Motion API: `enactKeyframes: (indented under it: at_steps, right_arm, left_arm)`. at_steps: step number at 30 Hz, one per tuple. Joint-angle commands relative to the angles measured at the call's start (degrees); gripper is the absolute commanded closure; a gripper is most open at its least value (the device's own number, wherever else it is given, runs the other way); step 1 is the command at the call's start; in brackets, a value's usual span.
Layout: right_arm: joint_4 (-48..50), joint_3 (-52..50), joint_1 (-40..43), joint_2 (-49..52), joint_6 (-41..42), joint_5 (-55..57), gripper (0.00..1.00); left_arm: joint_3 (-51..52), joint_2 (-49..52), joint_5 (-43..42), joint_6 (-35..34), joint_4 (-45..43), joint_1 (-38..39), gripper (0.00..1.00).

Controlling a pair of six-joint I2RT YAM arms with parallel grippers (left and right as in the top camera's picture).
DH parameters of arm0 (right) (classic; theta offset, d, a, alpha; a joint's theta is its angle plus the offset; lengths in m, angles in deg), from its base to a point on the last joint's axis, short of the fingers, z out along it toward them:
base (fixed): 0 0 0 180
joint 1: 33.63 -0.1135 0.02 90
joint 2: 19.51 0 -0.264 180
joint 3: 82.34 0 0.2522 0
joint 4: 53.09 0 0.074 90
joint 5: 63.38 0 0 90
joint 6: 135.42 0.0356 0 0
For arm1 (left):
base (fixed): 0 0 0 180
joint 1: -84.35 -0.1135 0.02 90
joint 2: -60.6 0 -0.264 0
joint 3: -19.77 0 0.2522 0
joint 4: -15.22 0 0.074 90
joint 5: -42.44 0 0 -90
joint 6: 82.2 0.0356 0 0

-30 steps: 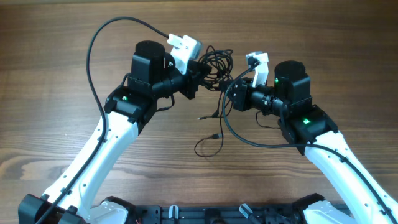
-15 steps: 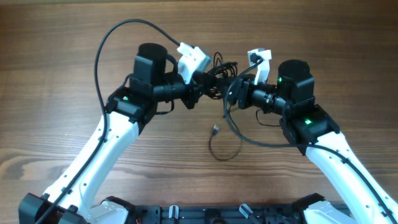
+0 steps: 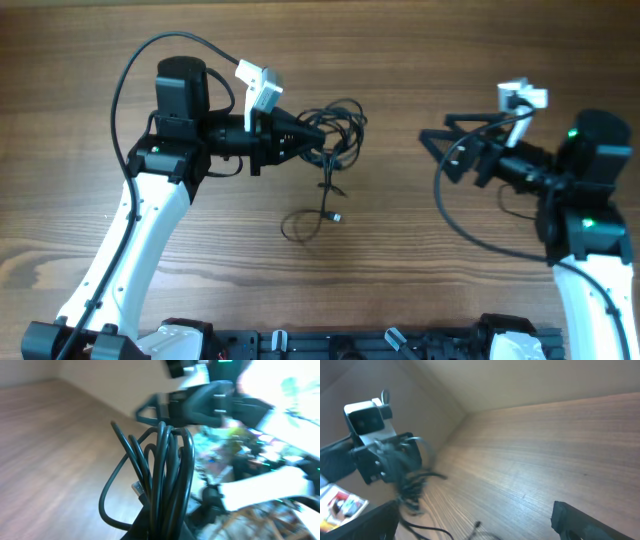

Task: Untangle cables

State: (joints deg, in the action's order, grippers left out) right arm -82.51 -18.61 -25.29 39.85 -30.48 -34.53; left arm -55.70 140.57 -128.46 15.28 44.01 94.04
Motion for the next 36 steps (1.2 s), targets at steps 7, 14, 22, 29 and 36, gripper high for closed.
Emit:
enactKeyframes:
  at_steps: [7,14,22,29,36]
  right_arm:
    - [1.9,0.1,-6.1,14.7,-16.8,-22.6,0.0]
    - [7.3,0.1,-9.1,15.8,-15.9,-24.2,0.0]
    - [18.0,0.1,-9.3,15.8,-5.6,-16.9,0.0]
    - [35.6,0.1,-10.3,15.8,6.5,-16.9,0.0]
    - [34.3,0.1,-14.5,17.7,6.1,-12.7,0.0]
  left_arm:
    - [-0.1,-1.1,-9.4,1.0,0.0,3.3,0.96]
    - [-0.1,-1.1,-9.4,-0.6,0.3,3.3,0.96]
    - [-0.1,-1.1,-9.4,-0.7,0.5,3.7,0.96]
    - [-0.1,-1.1,-9.4,-0.7,0.5,3.7,0.96]
    - [-0.1,-1.1,-9.4,-0.7,0.5,3.7,0.96]
